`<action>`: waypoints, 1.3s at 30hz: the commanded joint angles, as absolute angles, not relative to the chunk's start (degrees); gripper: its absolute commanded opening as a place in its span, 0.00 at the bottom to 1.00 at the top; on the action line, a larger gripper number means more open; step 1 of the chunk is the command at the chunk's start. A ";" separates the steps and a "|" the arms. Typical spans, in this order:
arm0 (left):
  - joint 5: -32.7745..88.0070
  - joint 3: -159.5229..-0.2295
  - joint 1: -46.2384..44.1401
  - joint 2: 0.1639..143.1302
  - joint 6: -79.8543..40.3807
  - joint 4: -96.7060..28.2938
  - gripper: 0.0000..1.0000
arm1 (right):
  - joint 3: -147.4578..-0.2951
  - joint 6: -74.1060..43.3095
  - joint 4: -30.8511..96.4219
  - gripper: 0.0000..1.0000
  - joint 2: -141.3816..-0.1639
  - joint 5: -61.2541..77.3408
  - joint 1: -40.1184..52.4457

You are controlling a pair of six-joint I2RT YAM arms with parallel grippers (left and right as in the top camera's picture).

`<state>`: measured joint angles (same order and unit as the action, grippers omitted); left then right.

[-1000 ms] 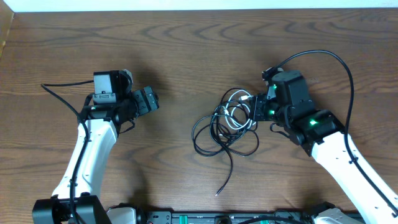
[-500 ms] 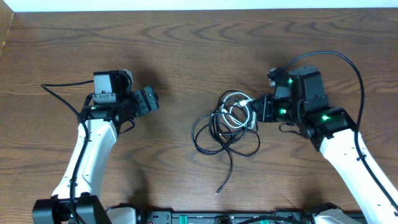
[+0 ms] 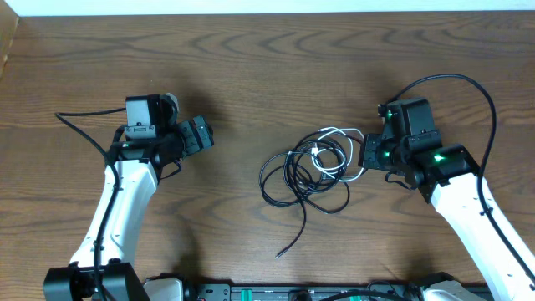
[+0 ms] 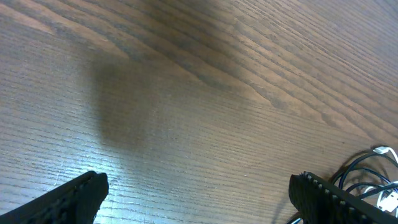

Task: Untangle cables

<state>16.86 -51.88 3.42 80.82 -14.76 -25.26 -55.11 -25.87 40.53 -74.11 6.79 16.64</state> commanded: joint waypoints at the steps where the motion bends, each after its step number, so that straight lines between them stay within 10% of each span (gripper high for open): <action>1: 17.54 -51.48 3.42 81.34 -13.82 -25.19 0.98 | -55.05 -26.11 40.84 0.27 -74.06 4.82 16.53; 12: 17.54 -51.48 3.42 81.34 -13.82 -25.19 0.98 | -55.05 -25.52 41.63 0.45 -78.30 2.79 16.60; 39: 17.54 -51.48 3.42 81.34 -13.85 -25.19 0.98 | -55.05 -51.62 33.04 0.23 -96.68 11.44 24.45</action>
<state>16.86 -51.88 3.42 80.82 -14.79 -25.26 -55.11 -45.25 32.97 -96.12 10.11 24.08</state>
